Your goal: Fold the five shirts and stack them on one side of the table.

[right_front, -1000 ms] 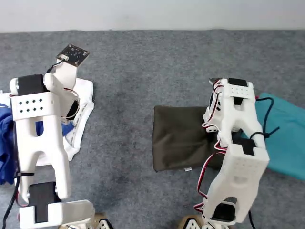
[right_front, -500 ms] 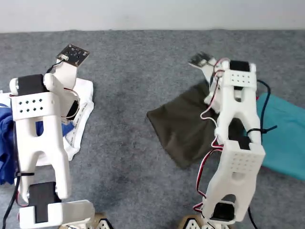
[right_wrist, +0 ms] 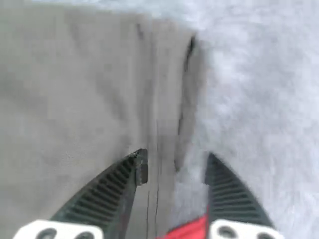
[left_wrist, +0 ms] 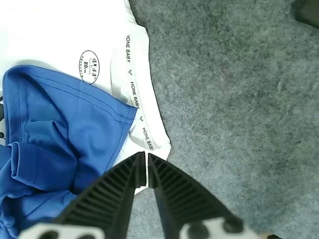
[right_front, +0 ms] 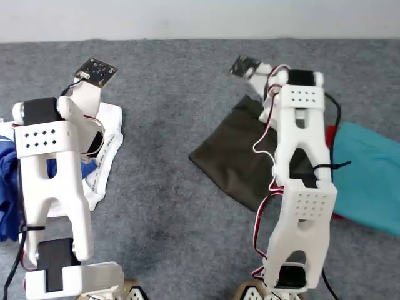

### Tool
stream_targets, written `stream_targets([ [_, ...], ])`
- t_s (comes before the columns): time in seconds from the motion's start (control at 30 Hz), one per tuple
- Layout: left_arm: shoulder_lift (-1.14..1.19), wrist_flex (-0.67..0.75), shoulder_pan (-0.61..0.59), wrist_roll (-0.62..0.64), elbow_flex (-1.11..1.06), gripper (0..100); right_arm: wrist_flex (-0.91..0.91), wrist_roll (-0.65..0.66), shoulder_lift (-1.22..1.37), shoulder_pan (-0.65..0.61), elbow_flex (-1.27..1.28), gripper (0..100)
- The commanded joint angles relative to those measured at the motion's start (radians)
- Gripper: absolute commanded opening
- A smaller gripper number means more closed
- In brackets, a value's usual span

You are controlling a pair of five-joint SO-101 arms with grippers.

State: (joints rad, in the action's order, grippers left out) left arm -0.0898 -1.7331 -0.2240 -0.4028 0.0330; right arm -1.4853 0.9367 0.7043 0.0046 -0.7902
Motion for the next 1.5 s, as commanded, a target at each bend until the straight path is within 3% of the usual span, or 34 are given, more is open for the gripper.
stream_targets([
  [0.0,-0.044,0.011,-0.002,-0.008,0.002,1,-0.096,-0.21,-0.015,0.007,-0.172,24.7],
  [0.17,-0.044,0.011,-0.002,-0.008,0.002,1,-0.254,-0.46,-0.01,-0.028,-0.293,22.3],
  [0.4,-0.044,0.011,-0.002,-0.008,0.002,1,-0.314,-0.635,-0.05,-0.045,-0.278,0.4],
  [0.63,-0.044,0.011,-0.005,-0.008,0.002,1,-0.312,-0.73,-0.335,-0.048,0.068,2.4],
  [0.8,-0.044,0.011,-0.005,-0.008,0.002,1,-0.303,-0.891,-0.545,-0.071,0.339,1.0],
  [1.17,-0.046,0.003,-0.006,-0.008,0.002,1,0.219,-1.068,-0.912,-0.064,0.991,1.4],
  [1.23,-0.046,0.003,-0.006,-0.008,0.002,1,0.318,-1.1,-0.946,-0.039,1.091,5.3],
  [1.47,-0.046,0.003,-0.005,-0.008,0.002,1,0.464,-1.284,-0.888,-0.022,1.235,36.0],
])
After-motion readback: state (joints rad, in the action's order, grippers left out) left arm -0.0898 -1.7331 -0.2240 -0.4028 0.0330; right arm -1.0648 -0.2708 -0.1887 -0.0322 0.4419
